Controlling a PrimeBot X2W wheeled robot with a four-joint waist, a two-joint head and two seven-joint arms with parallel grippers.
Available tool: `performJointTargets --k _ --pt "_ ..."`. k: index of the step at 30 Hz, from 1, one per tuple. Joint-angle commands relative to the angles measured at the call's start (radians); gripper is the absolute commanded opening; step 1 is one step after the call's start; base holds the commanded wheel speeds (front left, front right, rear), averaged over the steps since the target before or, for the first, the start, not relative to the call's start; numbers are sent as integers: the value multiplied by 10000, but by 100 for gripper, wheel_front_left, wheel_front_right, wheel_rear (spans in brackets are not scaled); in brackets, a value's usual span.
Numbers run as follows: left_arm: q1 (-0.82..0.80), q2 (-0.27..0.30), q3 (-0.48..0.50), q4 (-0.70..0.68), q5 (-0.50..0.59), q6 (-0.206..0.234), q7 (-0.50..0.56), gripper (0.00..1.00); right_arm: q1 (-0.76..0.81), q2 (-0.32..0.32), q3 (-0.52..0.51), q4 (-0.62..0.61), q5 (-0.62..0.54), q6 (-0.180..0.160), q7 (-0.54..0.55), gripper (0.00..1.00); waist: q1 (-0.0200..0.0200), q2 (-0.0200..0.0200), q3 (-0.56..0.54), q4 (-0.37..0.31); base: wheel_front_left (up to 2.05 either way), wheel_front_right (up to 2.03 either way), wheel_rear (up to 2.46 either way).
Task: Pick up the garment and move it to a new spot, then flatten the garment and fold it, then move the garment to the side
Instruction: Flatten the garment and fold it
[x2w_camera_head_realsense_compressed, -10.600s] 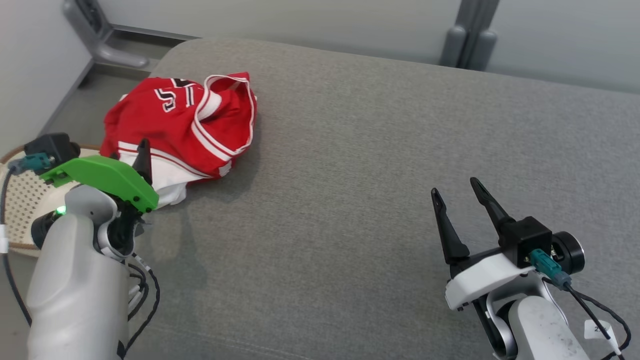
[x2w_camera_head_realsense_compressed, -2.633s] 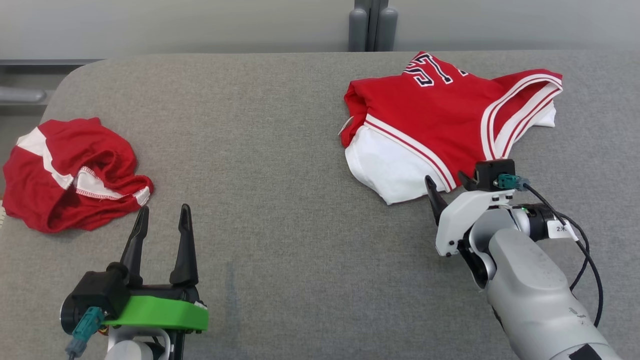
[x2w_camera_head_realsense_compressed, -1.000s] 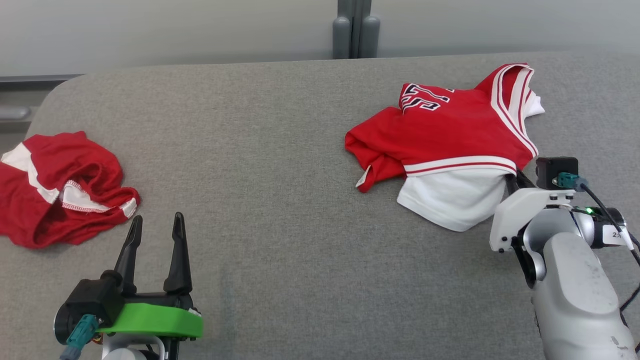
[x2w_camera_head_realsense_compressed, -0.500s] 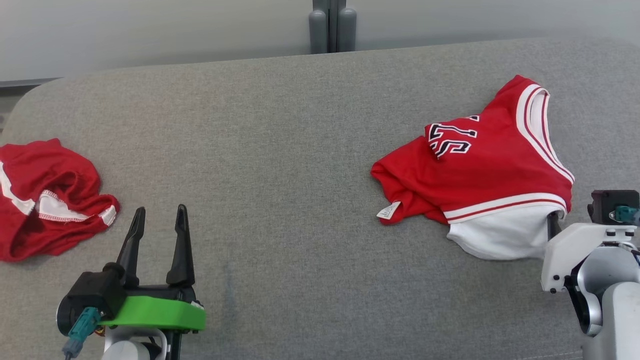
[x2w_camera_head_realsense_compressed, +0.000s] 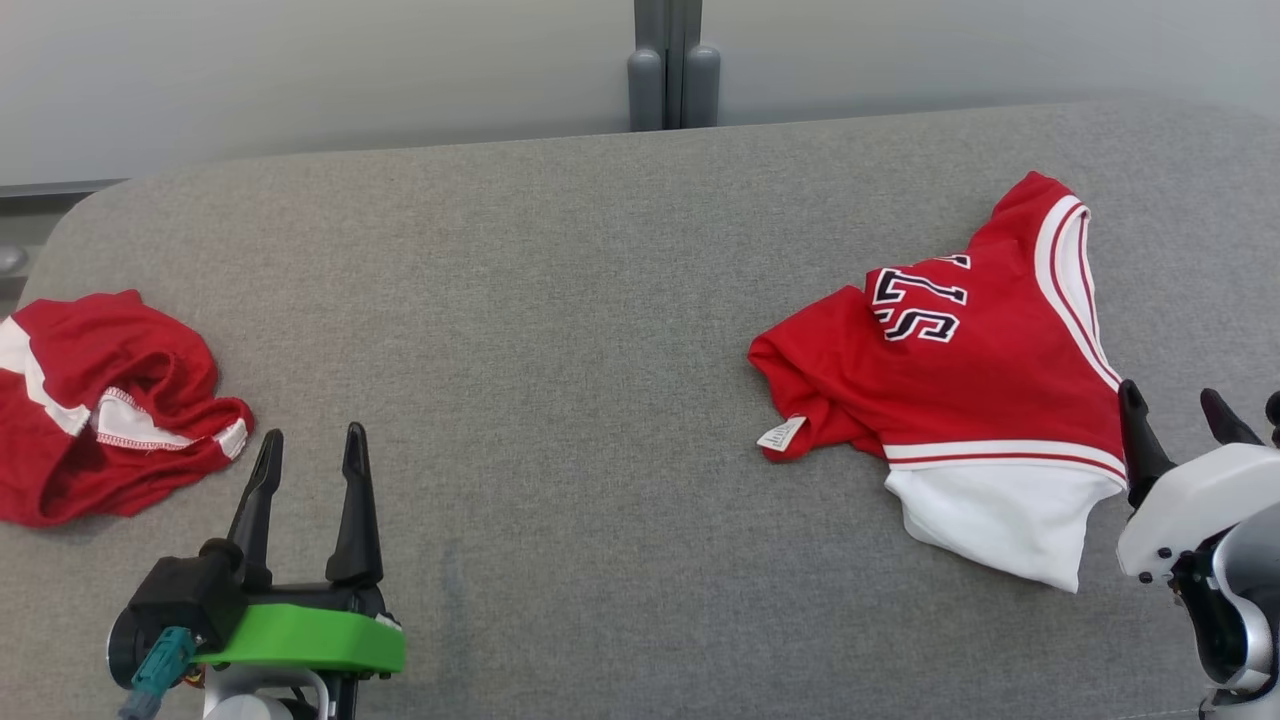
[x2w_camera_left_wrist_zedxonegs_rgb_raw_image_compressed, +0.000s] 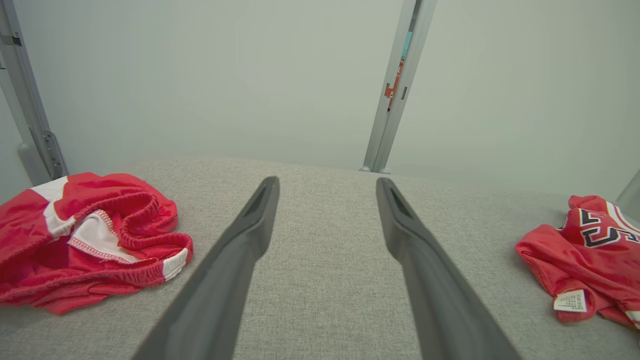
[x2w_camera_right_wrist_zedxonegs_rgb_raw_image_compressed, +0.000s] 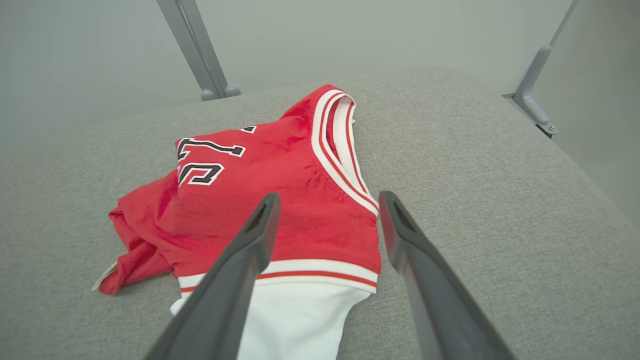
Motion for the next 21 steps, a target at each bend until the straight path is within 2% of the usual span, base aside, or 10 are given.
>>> performJointTargets --k 1,4,8,14,21 --pt "129 27 60 -11 99 -46 -5 100 183 -27 -170 -126 264 -14 159 100 0 -1 -49 -63 0 0 0" --pt "168 32 67 -35 125 -49 -5 100 126 -21 -517 -54 584 -14 496 100 0 -1 -47 -146 0 0 0" --pt "159 50 54 -71 150 -41 -5 100 -479 -24 -1000 760 791 -12 910 100 0 -1 35 -266 0 0 0" --pt "-85 142 -35 -125 158 -45 -5 100 -1893 -19 -1476 3161 851 -12 1009 100 0 -1 295 -301 0 0 0" --pt "-298 300 -194 -136 168 -52 -5 100 -3488 -24 -2049 6083 545 -11 496 100 0 -1 664 -52 0 0 0"
